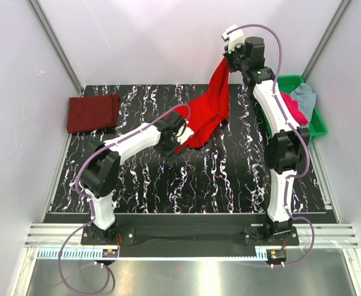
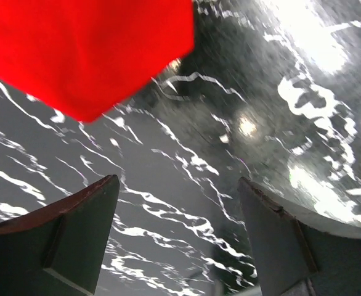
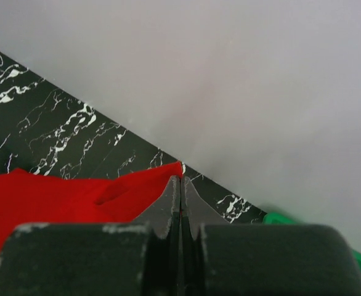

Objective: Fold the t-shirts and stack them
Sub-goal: Flatten the tshirt out

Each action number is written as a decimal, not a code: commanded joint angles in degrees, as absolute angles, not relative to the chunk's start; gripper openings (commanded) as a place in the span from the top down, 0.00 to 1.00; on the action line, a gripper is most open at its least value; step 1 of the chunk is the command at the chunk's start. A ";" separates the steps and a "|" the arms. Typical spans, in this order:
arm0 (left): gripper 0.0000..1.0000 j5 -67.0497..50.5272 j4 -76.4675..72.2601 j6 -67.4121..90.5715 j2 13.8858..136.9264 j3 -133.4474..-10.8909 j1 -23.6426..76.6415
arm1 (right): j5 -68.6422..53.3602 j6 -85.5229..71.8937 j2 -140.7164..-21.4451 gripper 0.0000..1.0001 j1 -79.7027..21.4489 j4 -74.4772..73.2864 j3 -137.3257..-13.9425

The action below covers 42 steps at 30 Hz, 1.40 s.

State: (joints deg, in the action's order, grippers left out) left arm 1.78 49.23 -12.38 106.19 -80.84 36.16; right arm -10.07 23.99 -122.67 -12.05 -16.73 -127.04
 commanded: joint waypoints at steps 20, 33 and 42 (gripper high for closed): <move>0.30 10.20 49.66 -17.67 121.55 -100.11 39.11 | -10.81 22.67 -115.40 1.00 -12.22 -13.45 -120.15; 0.39 5.27 51.68 -14.68 128.66 -103.35 40.43 | -11.25 21.97 -115.93 1.00 -11.51 -13.10 -120.41; 1.00 8.60 51.68 -13.45 121.76 -101.70 40.34 | -11.16 21.62 -114.26 1.00 -11.43 -13.27 -119.18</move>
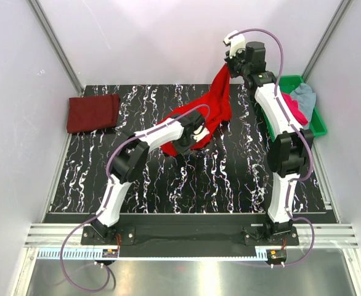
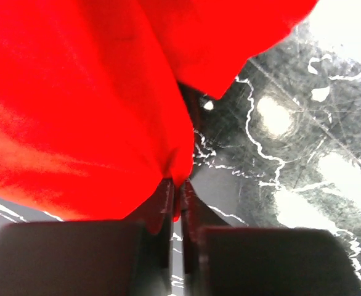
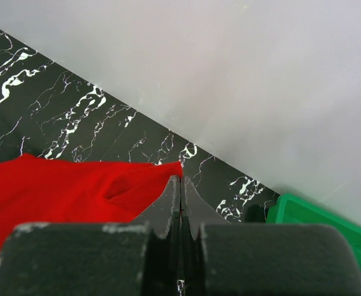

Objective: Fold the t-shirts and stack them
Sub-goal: Flatten the tshirt out

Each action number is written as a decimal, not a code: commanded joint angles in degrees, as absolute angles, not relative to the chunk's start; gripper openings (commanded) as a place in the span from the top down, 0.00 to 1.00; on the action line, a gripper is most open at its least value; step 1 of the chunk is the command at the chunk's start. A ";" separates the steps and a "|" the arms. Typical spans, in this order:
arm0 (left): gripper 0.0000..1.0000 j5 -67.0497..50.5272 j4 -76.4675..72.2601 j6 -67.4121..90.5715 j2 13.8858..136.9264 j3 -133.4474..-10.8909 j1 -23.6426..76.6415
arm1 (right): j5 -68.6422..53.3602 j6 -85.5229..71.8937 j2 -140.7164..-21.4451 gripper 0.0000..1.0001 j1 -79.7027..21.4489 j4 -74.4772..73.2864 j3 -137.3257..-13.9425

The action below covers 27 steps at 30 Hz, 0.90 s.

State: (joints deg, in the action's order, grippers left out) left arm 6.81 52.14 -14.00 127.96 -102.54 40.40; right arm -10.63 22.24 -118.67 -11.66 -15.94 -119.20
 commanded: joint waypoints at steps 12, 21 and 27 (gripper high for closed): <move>1.00 12.31 54.04 -16.17 93.54 -92.64 39.81 | -13.26 20.75 -104.25 1.00 -11.43 -16.78 -112.68; 1.00 7.11 57.31 -16.79 82.81 -92.02 39.73 | -19.16 18.20 -86.32 1.00 -11.43 -20.31 -103.98; 1.00 11.33 47.74 -18.98 77.53 -90.88 34.29 | -12.31 14.94 -82.97 1.00 -11.08 -14.69 -108.01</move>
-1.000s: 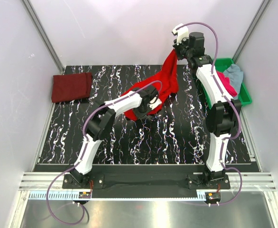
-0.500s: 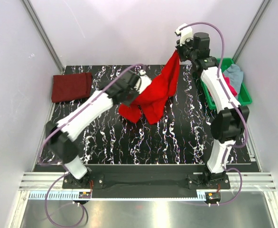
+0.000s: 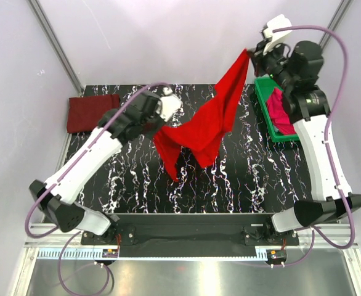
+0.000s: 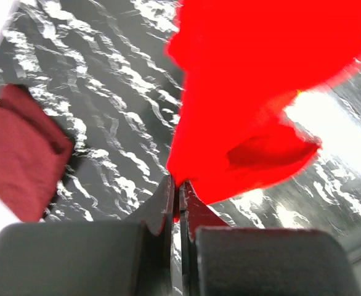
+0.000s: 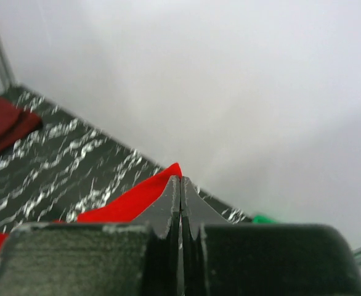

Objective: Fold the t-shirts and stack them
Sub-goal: Flatten the tshirt out

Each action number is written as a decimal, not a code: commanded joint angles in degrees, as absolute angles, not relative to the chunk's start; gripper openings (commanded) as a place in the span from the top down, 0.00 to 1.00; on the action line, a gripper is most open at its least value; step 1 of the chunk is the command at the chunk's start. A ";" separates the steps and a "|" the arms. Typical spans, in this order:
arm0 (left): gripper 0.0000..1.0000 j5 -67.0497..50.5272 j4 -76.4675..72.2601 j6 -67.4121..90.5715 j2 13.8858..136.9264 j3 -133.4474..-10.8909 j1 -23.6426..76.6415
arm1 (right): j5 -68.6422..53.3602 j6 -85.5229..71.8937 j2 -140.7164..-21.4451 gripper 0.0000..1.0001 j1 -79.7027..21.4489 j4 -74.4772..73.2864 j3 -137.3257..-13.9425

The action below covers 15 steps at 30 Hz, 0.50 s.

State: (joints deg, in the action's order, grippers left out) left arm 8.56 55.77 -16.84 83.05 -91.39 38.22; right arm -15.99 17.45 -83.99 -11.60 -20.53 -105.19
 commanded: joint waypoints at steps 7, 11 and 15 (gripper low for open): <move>1.00 15.72 37.63 -27.67 74.01 -92.99 26.28 | -8.09 14.50 -86.04 1.00 -10.37 -14.59 -120.65; 0.98 17.58 34.37 -30.41 71.55 -93.69 26.02 | -5.81 15.38 -85.87 1.00 -10.28 -16.52 -123.48; 0.97 19.42 33.66 -30.67 68.74 -93.52 26.02 | -4.40 15.64 -81.75 1.00 -10.28 -18.36 -121.82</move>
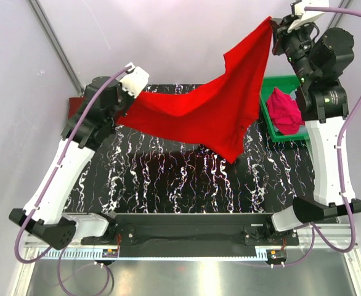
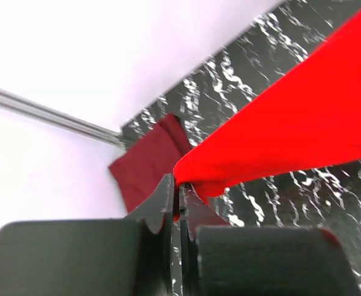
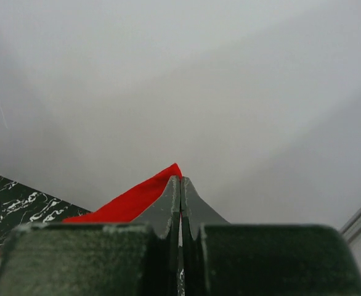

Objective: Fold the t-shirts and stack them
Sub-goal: Flatten the tshirt out

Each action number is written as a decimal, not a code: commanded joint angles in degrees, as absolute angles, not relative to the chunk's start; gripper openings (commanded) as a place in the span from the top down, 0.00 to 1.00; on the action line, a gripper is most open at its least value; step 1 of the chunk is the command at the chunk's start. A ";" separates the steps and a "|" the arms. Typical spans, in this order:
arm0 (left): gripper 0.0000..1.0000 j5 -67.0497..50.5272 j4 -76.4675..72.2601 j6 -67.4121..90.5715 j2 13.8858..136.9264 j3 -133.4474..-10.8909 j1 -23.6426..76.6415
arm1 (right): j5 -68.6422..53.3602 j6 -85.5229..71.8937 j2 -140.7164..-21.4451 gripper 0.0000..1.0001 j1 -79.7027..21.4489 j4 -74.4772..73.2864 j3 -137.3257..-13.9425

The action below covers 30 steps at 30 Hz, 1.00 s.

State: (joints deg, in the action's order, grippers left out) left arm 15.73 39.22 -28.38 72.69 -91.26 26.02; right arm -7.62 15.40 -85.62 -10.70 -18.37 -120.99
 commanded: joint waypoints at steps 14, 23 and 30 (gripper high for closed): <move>0.94 17.49 41.48 -29.79 57.83 -94.40 26.19 | -4.66 13.01 -70.31 1.00 -8.88 -33.13 -126.56; 0.95 16.36 35.07 -28.75 60.99 -80.69 22.07 | -2.64 15.29 -75.23 1.00 -8.61 -26.11 -118.57; 1.00 12.22 31.74 -24.78 76.77 -74.71 15.39 | -3.34 14.68 -89.25 1.00 -7.91 -15.39 -110.65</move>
State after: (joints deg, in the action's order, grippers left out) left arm 14.59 36.95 -26.65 70.96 -75.83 17.28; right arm -3.97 14.66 -81.67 -8.78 -22.15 -112.27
